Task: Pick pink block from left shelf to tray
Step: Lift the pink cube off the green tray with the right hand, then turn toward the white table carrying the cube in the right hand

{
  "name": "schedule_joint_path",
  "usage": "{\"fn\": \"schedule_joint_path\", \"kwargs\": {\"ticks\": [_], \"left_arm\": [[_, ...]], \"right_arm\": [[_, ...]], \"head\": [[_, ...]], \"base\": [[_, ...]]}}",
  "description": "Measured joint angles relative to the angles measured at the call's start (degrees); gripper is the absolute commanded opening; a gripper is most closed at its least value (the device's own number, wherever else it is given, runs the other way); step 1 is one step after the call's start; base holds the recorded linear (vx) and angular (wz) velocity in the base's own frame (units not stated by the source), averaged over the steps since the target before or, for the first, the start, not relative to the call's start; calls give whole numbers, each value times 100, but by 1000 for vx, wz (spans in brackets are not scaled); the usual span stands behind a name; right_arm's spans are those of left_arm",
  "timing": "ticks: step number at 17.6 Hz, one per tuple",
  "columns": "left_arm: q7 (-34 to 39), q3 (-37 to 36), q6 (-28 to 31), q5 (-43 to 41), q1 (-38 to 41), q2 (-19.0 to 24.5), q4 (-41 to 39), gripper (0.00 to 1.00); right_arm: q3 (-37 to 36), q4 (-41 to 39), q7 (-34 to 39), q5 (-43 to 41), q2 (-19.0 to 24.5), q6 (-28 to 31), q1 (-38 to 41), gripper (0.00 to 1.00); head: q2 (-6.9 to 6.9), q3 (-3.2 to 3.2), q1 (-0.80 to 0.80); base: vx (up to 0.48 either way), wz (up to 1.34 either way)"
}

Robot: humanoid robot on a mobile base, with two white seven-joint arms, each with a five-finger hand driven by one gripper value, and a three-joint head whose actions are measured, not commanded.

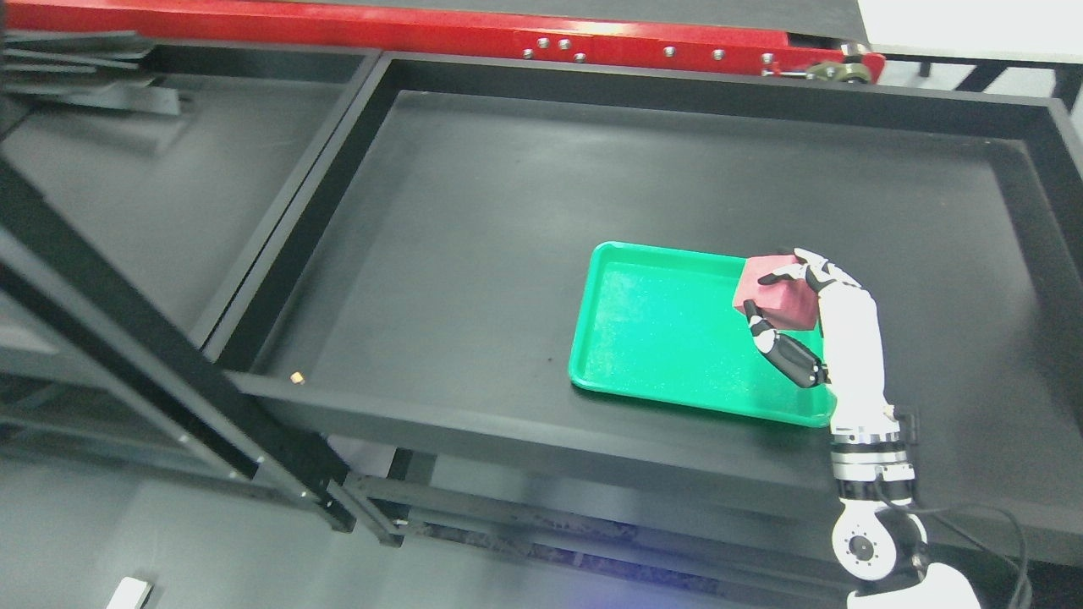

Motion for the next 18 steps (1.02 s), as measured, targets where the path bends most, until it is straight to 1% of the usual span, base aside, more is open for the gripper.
{"fn": "schedule_joint_path", "kwargs": {"ticks": [6, 18], "left_arm": [[0, 0, 0, 0, 0, 0, 0, 100], [0, 0, 0, 0, 1, 0, 0, 100]], "right_arm": [[-96, -127, -22, -116, 0, -63, 53, 2], [-150, -235, -51, -318, 0, -281, 171, 2]], "head": [[0, 0, 0], [2, 0, 0]], "base": [[-156, 542], [-203, 819]]}}
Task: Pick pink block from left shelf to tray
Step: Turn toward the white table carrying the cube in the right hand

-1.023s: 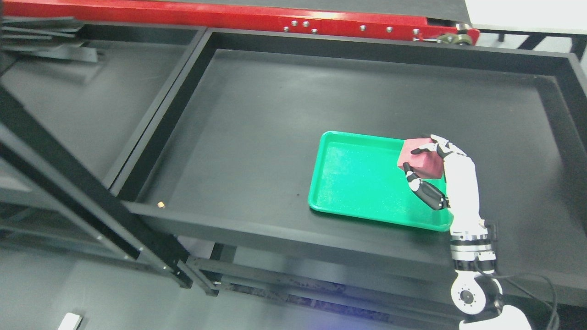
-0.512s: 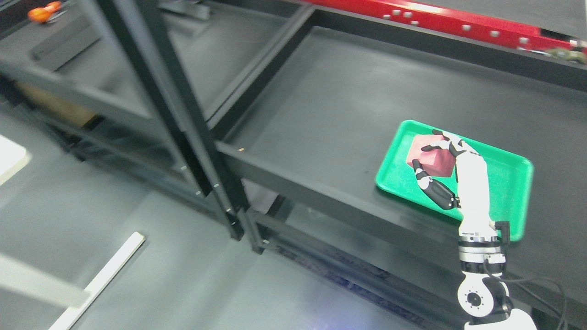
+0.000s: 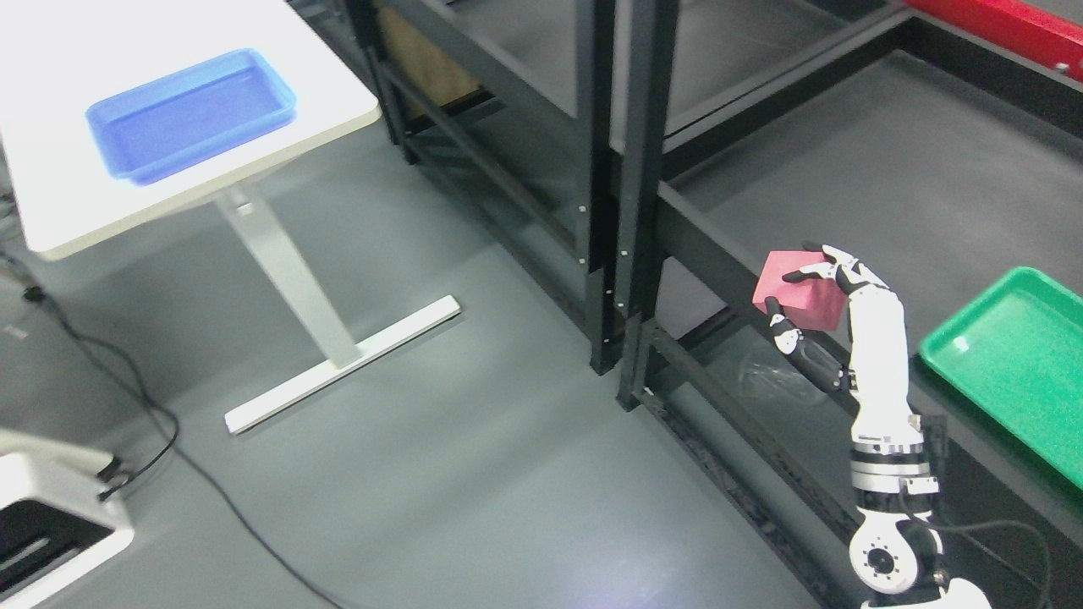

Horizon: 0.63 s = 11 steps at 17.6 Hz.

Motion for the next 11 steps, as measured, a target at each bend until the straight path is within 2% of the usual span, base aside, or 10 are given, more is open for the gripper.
{"fn": "schedule_joint_path", "kwargs": {"ticks": [5, 11], "left_arm": [[0, 0, 0, 0, 1, 0, 0, 100], [0, 0, 0, 0, 0, 0, 0, 100]], "right_arm": [[101, -19, 75, -114, 0, -26, 23, 3], [154, -28, 83, -181, 0, -27, 44, 3]], "head": [[1, 0, 0], [2, 0, 0]], "base": [[-138, 863], [-76, 543]]}}
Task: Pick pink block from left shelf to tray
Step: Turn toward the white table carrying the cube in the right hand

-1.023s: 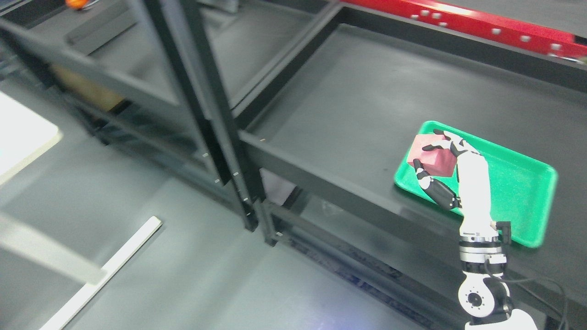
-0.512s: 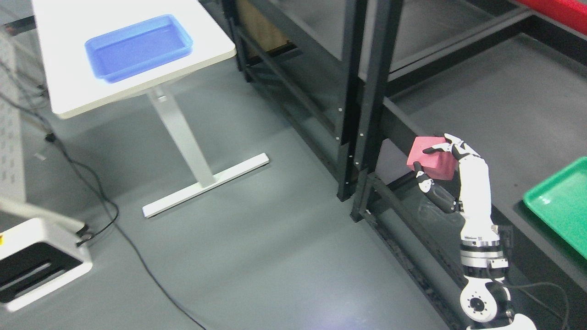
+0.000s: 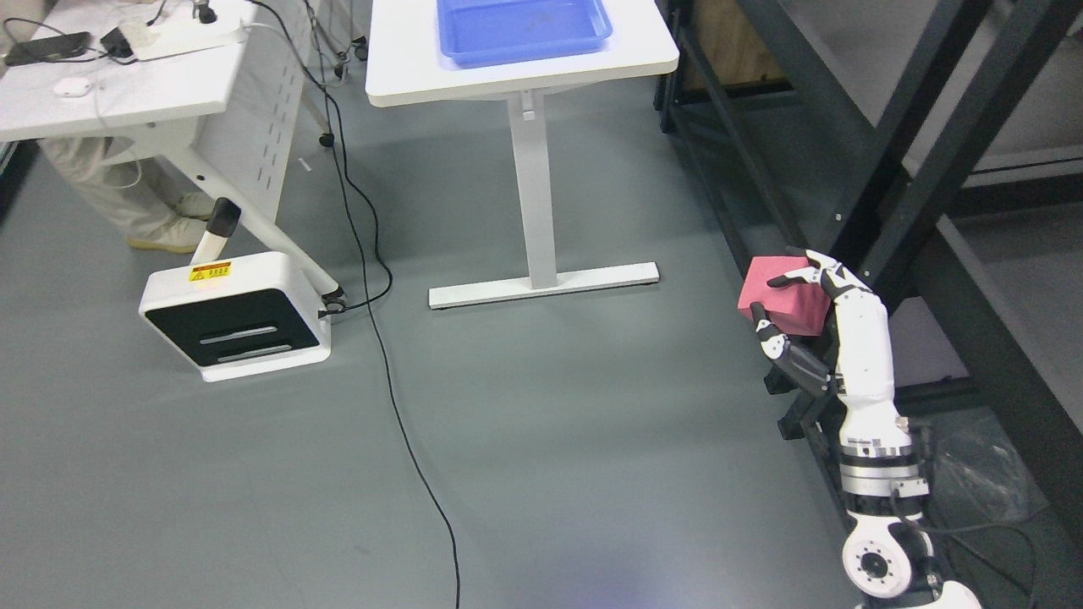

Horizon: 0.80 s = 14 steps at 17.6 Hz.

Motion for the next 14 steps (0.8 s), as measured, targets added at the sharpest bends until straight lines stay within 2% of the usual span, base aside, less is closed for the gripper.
{"fn": "schedule_joint_path", "kwargs": {"ticks": [7, 14], "left_arm": [[0, 0, 0, 0, -3, 0, 0, 100], [0, 0, 0, 0, -1, 0, 0, 100]], "right_arm": [[32, -2, 0, -31, 0, 0, 11, 3], [50, -2, 9, -40, 0, 0, 13, 3]], "head": [[0, 0, 0], [0, 0, 0]], "base": [[-2, 225], [129, 251]]}}
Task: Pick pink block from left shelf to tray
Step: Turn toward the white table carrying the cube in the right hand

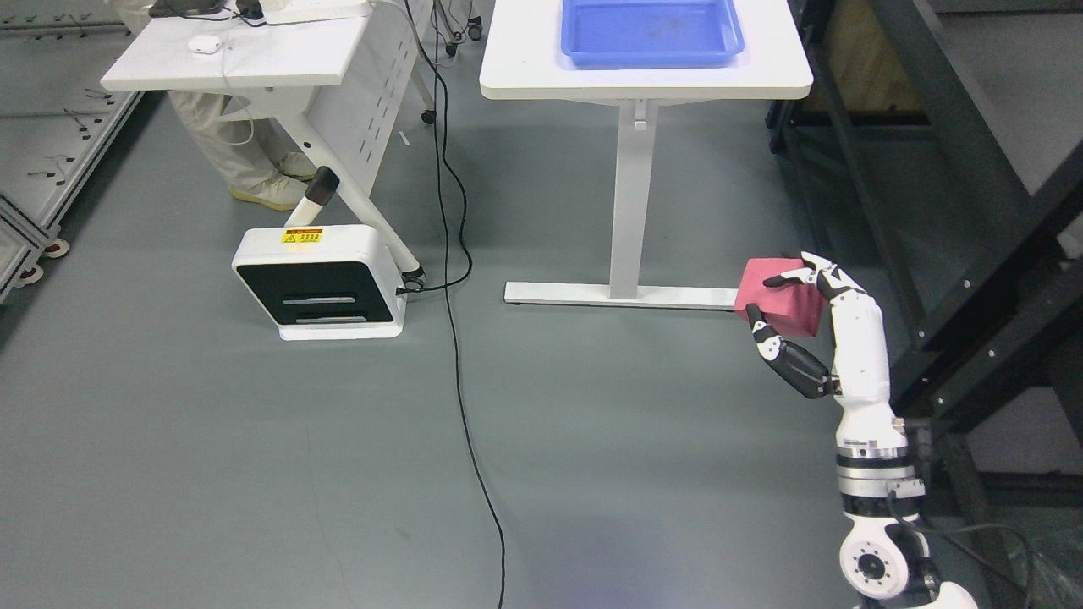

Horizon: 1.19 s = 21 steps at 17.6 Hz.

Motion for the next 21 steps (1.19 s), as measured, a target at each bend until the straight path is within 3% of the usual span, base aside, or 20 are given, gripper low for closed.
{"fn": "schedule_joint_path", "kwargs": {"ticks": [21], "left_arm": [[0, 0, 0, 0, -1, 0, 0, 100]], "right_arm": [[41, 5, 180, 35, 0, -1, 0, 4]], "head": [[0, 0, 0]], "base": [[297, -13]]}}
